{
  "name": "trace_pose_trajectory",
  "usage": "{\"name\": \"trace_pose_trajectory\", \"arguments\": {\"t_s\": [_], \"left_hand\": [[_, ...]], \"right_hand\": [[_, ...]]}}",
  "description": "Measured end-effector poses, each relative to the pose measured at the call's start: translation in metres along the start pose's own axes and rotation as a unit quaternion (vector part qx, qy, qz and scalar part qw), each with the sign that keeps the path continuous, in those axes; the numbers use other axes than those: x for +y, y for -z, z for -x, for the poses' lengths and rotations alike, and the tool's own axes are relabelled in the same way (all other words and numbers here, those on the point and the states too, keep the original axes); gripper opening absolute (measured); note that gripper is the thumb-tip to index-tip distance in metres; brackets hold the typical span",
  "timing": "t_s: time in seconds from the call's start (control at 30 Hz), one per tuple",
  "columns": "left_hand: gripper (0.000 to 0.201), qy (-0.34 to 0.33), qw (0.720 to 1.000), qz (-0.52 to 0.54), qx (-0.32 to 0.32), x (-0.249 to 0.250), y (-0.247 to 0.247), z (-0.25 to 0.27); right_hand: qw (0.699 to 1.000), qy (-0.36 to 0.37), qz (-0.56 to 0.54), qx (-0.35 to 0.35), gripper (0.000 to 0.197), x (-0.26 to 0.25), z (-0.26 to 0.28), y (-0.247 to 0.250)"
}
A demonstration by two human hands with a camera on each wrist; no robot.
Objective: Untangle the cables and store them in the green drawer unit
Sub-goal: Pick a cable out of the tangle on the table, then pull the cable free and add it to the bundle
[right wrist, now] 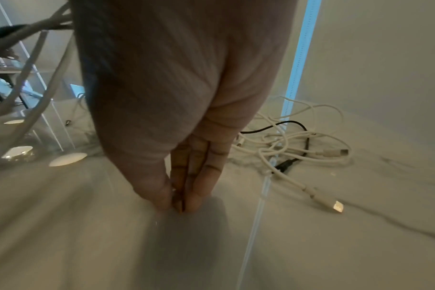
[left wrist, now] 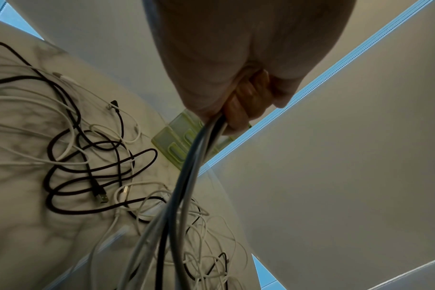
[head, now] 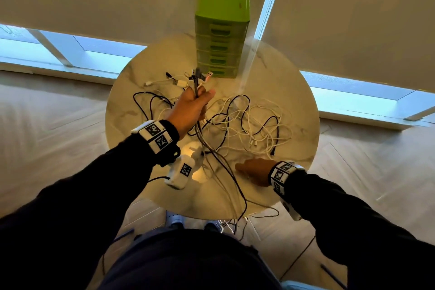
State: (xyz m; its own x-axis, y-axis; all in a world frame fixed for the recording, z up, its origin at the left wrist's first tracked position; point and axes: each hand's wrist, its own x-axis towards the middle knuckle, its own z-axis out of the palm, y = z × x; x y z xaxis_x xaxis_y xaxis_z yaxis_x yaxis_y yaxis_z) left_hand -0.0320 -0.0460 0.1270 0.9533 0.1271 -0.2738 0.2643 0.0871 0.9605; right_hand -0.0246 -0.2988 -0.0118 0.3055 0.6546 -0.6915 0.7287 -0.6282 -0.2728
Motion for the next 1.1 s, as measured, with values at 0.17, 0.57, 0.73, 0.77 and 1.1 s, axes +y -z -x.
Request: {"name": "trace_pose_trajectory", "arguments": {"t_s": [0.17,0.57,0.73,0.77,1.1], "left_hand": [[0.044,-0.006,1.0,-0.005,0.013,-0.001,-0.001,0.003],[0.017,-0.016,0.997,-0.072,-0.031,0.003,-0.032,-0.007],[0.005,-0.03,0.995,-0.054,-0.077,0.007,-0.035,-0.005],[0.007,-0.027,0.996,-0.043,-0.075,0.007,-0.036,-0.006],[0.005,0.009,0.991,0.102,-0.083,0.019,-0.046,-0.007]], "right_hand": [[0.989,0.02,-0.089,0.112,0.029,0.012,0.007,0.03],[0.776,0.093,-0.356,0.513,0.023,-0.015,0.072,0.18],[0.708,0.076,-0.44,0.547,0.031,-0.031,0.07,0.179],[0.703,0.062,-0.452,0.545,0.033,-0.032,0.067,0.174],[0.784,0.025,-0.452,0.424,0.025,-0.059,0.036,0.119]]}}
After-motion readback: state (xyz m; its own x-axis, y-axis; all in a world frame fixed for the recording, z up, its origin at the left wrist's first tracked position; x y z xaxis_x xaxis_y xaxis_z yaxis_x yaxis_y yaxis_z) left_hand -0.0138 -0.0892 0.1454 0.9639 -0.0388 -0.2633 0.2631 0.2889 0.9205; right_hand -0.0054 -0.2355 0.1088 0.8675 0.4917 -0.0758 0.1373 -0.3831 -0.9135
